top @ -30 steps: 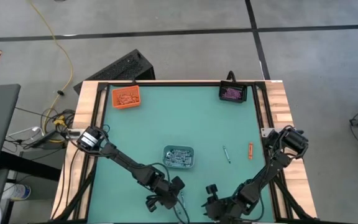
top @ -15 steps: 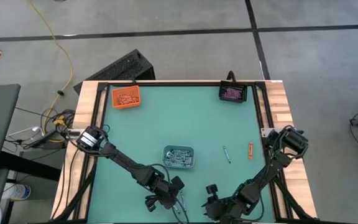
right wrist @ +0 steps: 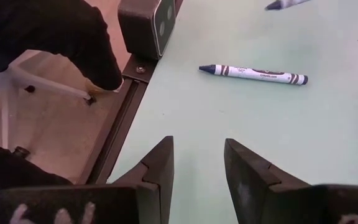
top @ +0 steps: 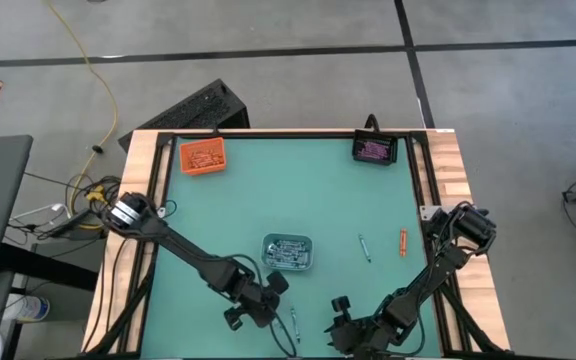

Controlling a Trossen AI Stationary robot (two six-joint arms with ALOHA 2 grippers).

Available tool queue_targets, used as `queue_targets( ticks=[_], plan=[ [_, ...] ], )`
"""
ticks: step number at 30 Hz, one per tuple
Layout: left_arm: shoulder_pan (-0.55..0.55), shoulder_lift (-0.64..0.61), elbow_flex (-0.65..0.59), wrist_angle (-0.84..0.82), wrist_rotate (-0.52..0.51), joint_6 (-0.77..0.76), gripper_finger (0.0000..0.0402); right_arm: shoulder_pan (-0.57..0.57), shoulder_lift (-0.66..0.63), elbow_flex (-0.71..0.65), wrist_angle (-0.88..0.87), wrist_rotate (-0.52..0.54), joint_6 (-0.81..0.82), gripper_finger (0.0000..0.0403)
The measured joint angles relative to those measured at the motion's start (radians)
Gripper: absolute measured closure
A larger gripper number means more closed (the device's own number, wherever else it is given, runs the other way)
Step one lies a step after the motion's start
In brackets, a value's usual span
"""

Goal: Sort crayons
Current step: Put the blue crayon into the blue bin

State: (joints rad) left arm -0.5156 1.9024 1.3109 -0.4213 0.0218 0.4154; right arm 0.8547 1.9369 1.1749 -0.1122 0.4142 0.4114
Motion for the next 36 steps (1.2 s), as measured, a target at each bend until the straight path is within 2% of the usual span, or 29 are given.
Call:
queue_targets(
  ticks=[10,19,29,33,36],
  plan=[
    [0.024,-0.123,0.002,-0.065,-0.175,0.039,0.0401,0.007,0.000,0.000,0.000,0.004,0.007,0.0269],
    [0.127,-0.179,0.002,-0.064,-0.330,0.096,0.0401,0.024,0.000,0.000,-0.022,0.007,0.057,0.0269],
    [0.303,-0.167,-0.037,-0.039,-0.302,0.053,0.0401,0.036,0.000,0.000,-0.058,0.008,0.115,0.0269],
    [0.364,-0.167,-0.054,-0.048,-0.229,0.003,0.0401,0.042,0.000,0.000,-0.064,0.023,0.114,0.0269],
    [0.402,-0.167,-0.056,-0.066,-0.133,-0.045,0.0386,0.044,0.000,0.000,-0.069,0.031,0.112,0.0269]
  ],
)
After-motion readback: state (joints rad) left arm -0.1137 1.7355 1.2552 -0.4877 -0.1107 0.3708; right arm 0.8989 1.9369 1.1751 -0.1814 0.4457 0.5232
